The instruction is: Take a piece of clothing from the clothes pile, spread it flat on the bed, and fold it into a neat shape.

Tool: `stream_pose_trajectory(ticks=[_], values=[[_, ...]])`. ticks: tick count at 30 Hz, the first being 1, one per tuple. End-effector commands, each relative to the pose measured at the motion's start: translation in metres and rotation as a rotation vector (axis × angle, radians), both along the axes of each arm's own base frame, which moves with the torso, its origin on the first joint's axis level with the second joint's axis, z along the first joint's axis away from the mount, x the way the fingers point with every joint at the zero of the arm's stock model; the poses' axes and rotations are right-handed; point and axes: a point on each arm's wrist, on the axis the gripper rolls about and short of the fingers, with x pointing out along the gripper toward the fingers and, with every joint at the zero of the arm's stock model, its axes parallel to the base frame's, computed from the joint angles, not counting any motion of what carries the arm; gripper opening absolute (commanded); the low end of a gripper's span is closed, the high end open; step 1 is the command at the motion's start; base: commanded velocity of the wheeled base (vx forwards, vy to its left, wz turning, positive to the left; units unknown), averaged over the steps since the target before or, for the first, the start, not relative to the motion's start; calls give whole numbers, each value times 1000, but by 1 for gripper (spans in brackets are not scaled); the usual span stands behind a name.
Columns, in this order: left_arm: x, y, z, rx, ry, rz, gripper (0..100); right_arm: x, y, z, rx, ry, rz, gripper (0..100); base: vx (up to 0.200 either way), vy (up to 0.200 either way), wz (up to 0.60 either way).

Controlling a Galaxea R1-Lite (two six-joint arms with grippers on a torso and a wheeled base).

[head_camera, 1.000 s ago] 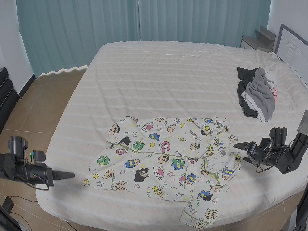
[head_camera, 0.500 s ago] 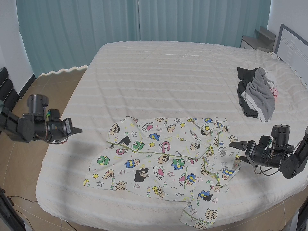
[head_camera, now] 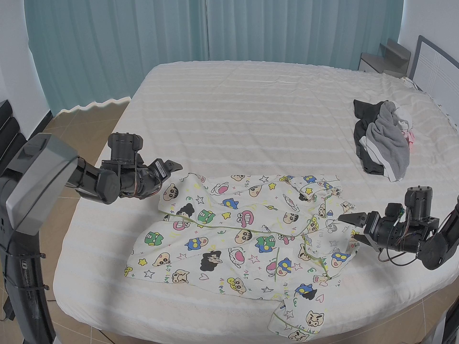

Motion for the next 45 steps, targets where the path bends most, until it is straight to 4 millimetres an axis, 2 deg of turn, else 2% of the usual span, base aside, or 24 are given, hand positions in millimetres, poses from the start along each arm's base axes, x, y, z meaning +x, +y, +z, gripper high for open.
stream_pose_trajectory(ticks=[1,5,13,17,21,28,38,39,45], values=[[16,-14,-32,-10,40,12,100,-1,3,-1,-2,7,12,100,0,0,0],[22,-15,-32,-59,39,66,100,-2,4,-2,-3,10,15,100,0,0,0],[32,-15,-48,-29,42,134,100,-2,5,-2,-3,10,17,100,0,0,0],[36,-10,-44,-50,37,166,100,-2,5,-2,-3,11,17,100,0,0,0],[36,-10,-43,-124,62,214,100,-2,5,-3,-4,13,19,100,0,0,0],[31,1,-46,-139,152,252,100,-2,5,-4,-4,18,19,100,0,0,0],[33,3,-54,-151,177,267,100,-2,6,-6,-6,24,21,100,0,0,0],[33,2,-54,-162,181,270,0,-2,6,-6,-6,26,21,100,0,0,0],[32,2,-56,-169,191,285,0,-1,5,-6,-5,23,19,100,0,0,0]])
